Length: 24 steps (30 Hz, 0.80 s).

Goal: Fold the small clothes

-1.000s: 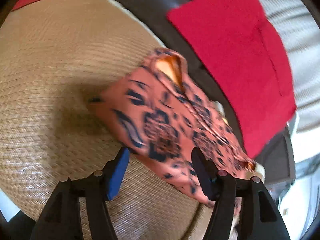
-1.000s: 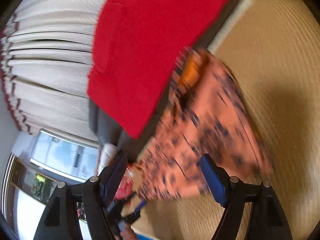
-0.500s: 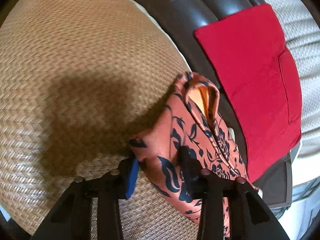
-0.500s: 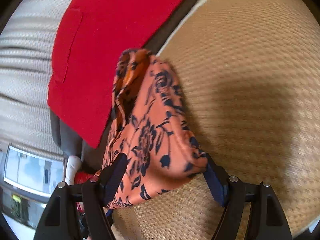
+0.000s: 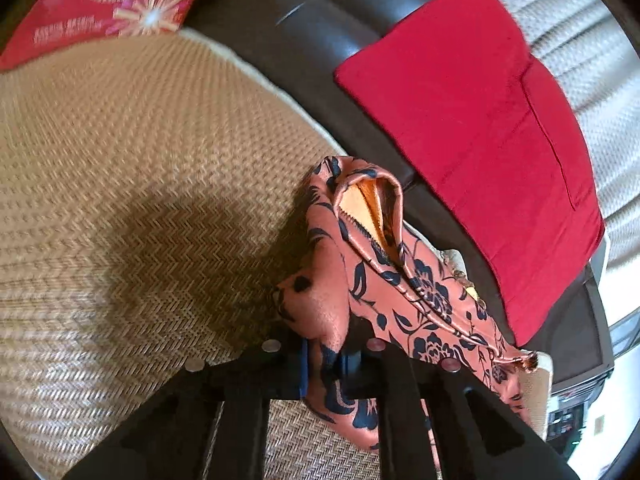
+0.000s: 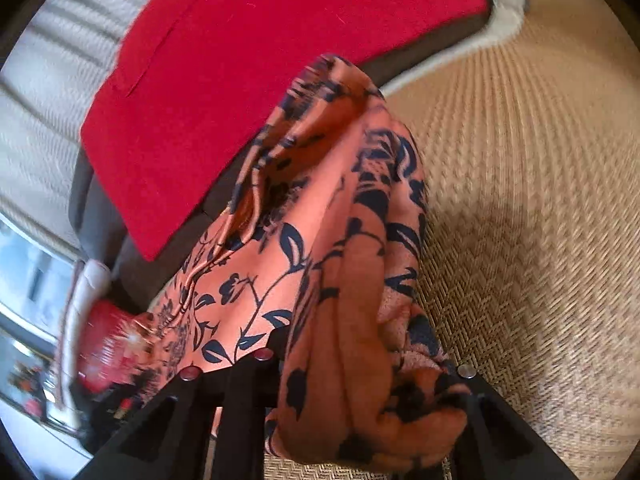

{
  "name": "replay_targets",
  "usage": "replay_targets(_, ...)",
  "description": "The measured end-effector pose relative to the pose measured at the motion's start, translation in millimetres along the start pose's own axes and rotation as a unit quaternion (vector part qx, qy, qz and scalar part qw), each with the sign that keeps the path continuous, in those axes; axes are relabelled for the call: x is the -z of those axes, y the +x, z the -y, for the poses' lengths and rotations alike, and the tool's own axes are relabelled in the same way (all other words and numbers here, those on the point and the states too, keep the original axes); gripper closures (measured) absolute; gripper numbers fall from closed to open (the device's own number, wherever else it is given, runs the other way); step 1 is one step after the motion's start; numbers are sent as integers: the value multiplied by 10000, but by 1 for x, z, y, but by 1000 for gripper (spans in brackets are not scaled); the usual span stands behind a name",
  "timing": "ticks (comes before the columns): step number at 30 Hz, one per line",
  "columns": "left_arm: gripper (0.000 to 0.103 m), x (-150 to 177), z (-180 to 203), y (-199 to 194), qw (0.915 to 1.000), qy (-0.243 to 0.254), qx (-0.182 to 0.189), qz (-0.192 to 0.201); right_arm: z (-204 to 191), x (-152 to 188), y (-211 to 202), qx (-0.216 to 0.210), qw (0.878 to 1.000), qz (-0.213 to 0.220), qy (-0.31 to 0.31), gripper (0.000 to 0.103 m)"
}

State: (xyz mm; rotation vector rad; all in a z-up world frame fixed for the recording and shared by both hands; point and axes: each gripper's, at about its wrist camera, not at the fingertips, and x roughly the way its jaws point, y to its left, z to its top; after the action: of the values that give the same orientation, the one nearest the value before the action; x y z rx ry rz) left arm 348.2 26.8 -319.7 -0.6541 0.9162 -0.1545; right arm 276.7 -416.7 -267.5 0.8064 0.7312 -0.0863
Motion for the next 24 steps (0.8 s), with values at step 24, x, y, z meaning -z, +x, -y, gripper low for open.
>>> replay_targets(24, 75, 31, -21, -133, 9878, 1020, -625, 995, 55, 52, -140, 785, 9919, 958, 277, 49)
